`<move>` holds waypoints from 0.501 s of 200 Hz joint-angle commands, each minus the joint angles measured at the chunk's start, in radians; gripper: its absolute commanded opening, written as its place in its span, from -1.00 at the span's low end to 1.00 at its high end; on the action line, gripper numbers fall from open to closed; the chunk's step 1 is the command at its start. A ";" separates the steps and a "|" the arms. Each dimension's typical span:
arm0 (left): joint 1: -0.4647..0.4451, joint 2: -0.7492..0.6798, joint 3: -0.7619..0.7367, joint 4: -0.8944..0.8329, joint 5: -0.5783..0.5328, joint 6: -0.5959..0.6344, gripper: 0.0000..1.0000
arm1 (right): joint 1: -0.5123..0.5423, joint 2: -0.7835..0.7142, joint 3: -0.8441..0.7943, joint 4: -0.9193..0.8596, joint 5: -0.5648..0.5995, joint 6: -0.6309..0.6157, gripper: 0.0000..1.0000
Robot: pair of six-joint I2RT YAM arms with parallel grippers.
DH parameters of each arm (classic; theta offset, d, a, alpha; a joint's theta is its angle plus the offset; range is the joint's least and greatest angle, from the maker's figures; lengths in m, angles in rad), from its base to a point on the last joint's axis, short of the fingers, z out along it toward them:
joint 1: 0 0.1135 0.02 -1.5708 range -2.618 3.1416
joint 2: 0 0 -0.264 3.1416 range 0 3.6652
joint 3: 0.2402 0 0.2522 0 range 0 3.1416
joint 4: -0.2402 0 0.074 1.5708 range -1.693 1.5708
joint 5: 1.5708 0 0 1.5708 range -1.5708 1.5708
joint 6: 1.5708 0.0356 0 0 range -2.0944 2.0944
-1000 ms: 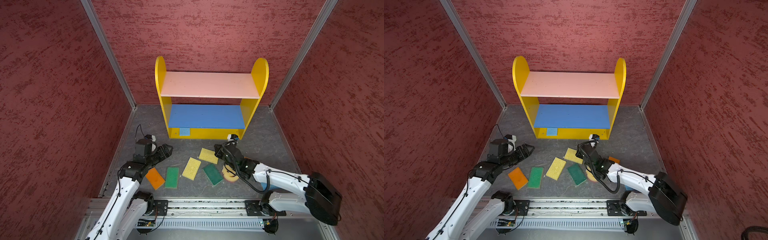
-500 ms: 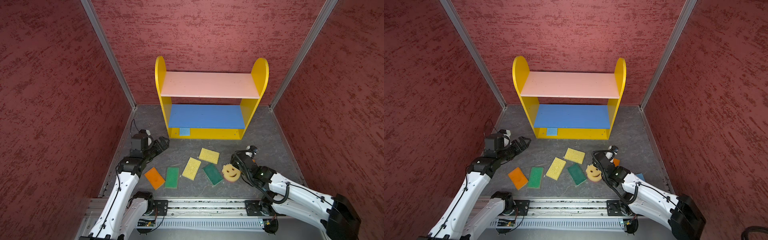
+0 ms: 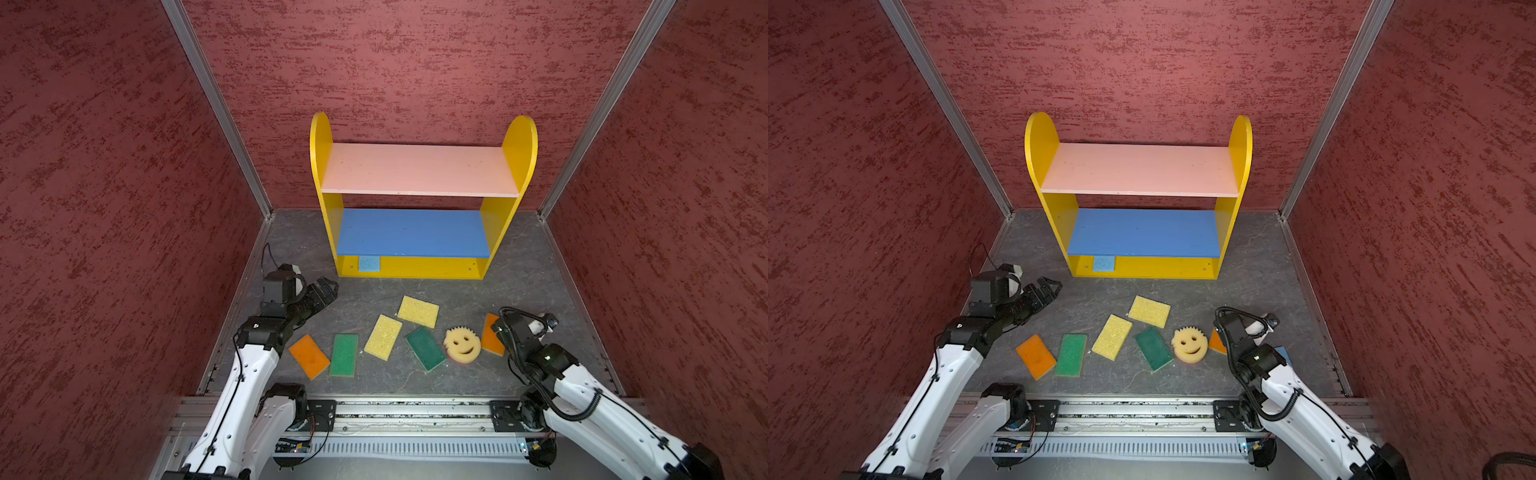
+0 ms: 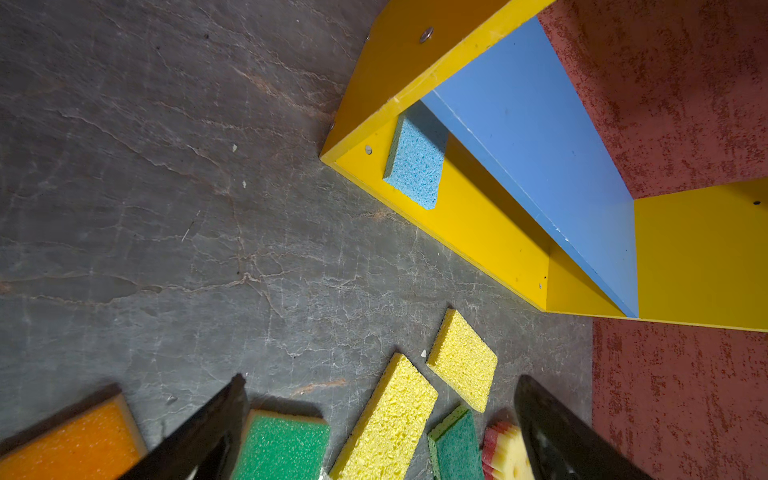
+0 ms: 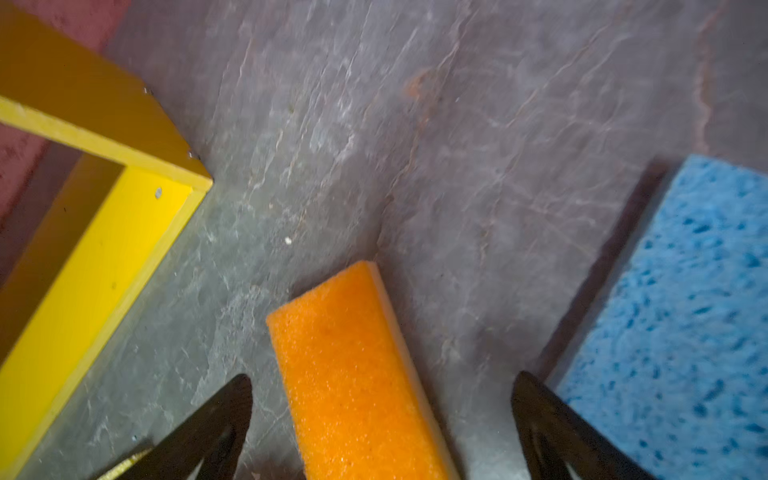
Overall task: Place and organize the cleaning sponges onto the shelf
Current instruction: 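Move the right gripper down over the second blue sponge on the table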
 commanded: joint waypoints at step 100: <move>0.007 0.007 -0.060 0.061 0.039 0.017 0.99 | -0.264 0.040 -0.088 0.080 -0.117 -0.025 0.97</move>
